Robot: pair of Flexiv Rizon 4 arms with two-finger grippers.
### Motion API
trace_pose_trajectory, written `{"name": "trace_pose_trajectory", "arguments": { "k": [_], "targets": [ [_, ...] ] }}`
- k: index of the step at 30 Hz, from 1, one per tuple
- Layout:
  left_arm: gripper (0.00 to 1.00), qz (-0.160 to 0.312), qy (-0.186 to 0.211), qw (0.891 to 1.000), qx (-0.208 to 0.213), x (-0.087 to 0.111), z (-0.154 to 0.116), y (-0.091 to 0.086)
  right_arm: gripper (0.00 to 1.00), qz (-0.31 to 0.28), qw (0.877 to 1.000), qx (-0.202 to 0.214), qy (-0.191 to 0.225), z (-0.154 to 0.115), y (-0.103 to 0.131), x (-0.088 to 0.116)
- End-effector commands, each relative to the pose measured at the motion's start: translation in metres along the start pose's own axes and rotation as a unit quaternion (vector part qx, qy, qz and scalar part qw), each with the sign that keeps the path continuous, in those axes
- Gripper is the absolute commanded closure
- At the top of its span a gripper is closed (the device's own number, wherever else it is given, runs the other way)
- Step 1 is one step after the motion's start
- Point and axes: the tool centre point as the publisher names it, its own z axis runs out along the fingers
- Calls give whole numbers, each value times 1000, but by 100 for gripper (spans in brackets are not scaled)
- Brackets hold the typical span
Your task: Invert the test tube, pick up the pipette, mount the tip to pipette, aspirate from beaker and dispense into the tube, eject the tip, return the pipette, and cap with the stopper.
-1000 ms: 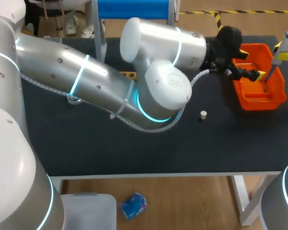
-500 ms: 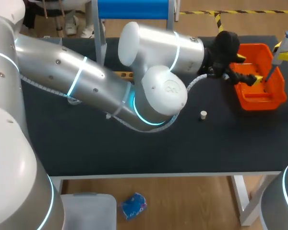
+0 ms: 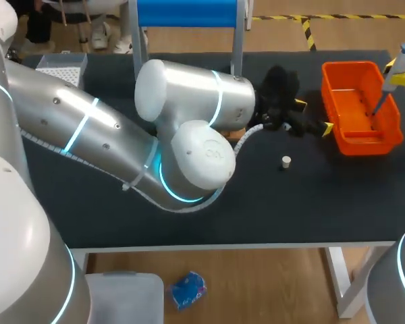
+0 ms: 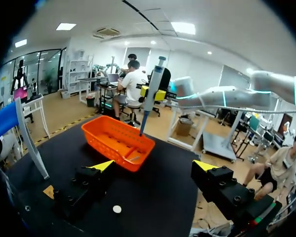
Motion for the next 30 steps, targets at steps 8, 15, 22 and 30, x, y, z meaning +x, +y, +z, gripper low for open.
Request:
{"name": "trace_pose_trajectory", "arguments": {
  "k": [8,15,22,30],
  "targets": [
    [0,-23,156,979,128,-35,2,6,100,0,1000,2,2,-1,1,-1],
    [0,56,245,950,185,-43,8,-2,100,0,1000,2,2,-1,1,-1],
    [0,132,294,925,200,-35,7,-8,100,0,1000,2,2,-1,1,-1],
    [0,132,294,925,200,-35,7,-8,100,0,1000,2,2,-1,1,-1]
  ]
}}
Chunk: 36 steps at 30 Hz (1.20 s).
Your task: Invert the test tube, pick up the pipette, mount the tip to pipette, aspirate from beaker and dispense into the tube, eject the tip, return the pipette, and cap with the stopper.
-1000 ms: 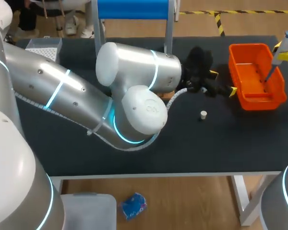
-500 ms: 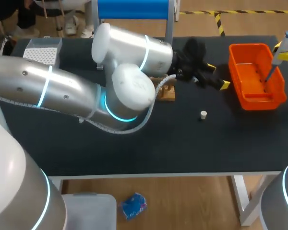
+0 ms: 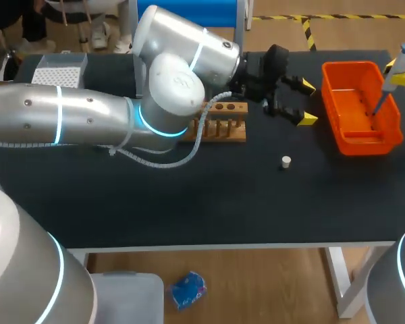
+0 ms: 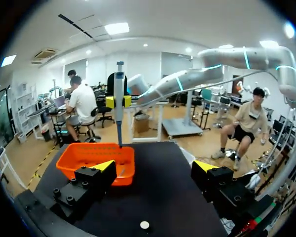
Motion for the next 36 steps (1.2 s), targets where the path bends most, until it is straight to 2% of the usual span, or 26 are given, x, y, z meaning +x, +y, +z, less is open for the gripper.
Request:
{"name": "trace_pose_trajectory", "arguments": {
  "k": [1,2,5,7,13,15,19,24,25,29,36],
  "targets": [
    [0,3,41,977,211,-3,-1,4,100,0,1000,2,2,-1,1,-1],
    [0,8,20,979,201,2,0,5,100,0,1000,2,2,-1,1,-1],
    [0,-1,-40,978,204,20,-1,17,100,0,1000,2,2,-1,1,-1],
    [0,5,-72,974,214,34,-4,20,100,0,1000,2,2,-1,1,-1],
    [0,17,-180,964,195,77,-14,21,100,0,1000,2,2,-1,1,-1],
    [0,19,-202,960,191,88,-17,22,100,0,1000,2,2,-1,1,-1],
    [0,3,-223,953,202,102,-25,36,100,0,1000,2,2,-1,1,-1],
    [0,-29,-244,946,213,104,-42,56,100,0,1000,2,2,-1,1,-1],
    [0,-21,-250,942,222,104,-47,59,100,0,1000,2,2,-1,1,-1],
    [0,-3,-269,936,228,101,-71,58,100,0,1000,2,2,-1,1,-1],
    [0,4,-261,943,208,88,-93,49,100,0,1000,2,2,-1,1,-1]
  ]
}}
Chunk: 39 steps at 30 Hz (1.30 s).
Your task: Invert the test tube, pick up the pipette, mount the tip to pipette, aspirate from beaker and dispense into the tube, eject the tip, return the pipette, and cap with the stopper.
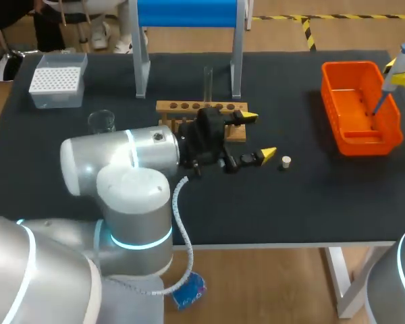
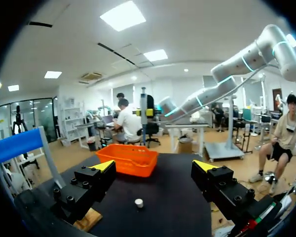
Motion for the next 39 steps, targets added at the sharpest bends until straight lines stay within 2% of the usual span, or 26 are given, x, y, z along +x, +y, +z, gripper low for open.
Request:
{"name": "trace_pose_trajectory", "arguments": {
  "k": [1,9,15,26,29,32,36,37,39],
  "targets": [
    [0,-3,-3,996,90,-5,-8,-2,100,0,1000,2,2,-1,1,-1],
    [0,9,3,997,74,-17,-16,-16,100,0,1000,2,2,-1,1,-1],
    [0,1,33,998,47,-33,-20,-28,100,0,1000,2,2,-1,1,-1],
    [0,16,60,998,7,-50,-25,-63,100,0,1000,2,2,-1,1,-1],
    [0,-10,60,998,1,-48,-25,-64,100,0,1000,2,2,-1,1,-1],
    [0,-48,54,997,-2,-43,-23,-57,100,0,1000,2,2,-1,1,-1],
    [0,-60,43,997,9,-36,-24,-50,100,0,1000,2,2,-1,1,-1],
    [0,-58,40,997,29,-35,-25,-49,100,0,1000,2,2,-1,1,-1],
    [0,-58,37,997,20,-33,-26,-47,100,0,1000,2,2,-1,1,-1]
  ]
}}
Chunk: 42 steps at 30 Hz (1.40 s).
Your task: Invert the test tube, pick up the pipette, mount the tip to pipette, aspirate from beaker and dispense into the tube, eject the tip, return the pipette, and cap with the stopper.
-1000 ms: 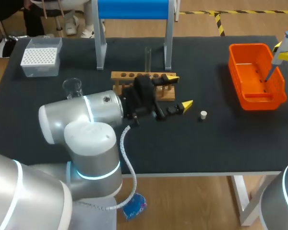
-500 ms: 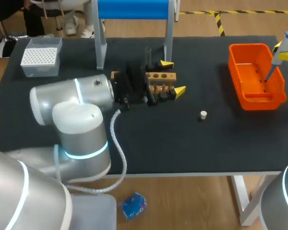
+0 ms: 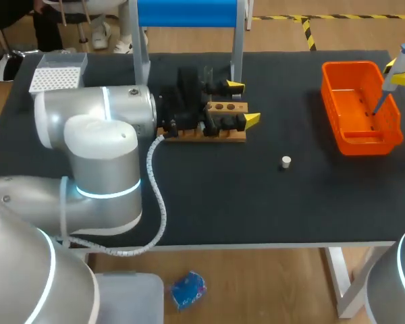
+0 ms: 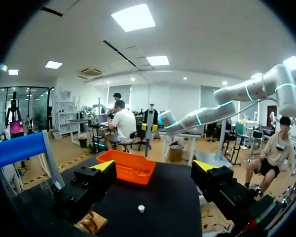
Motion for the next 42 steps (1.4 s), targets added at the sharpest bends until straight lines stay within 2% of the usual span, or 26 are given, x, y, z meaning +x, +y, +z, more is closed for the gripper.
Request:
{"name": "trace_pose_trajectory", "arguments": {
  "k": [1,11,33,35,41,42],
  "targets": [
    [0,5,-15,1000,27,6,0,7,100,0,1000,2,2,-1,1,-1],
    [0,19,-17,999,39,6,1,11,100,0,1000,2,2,-1,1,-1],
    [0,21,-19,999,36,6,2,11,100,0,1000,2,2,-1,1,-1],
    [0,21,-19,999,36,6,2,11,100,15,999,29,-2,16,5,3],
    [0,21,-19,999,36,6,2,11,100,22,999,24,-40,67,21,10],
    [0,21,-19,999,36,6,2,11,100,16,999,16,-33,77,24,11]
  ]
}}
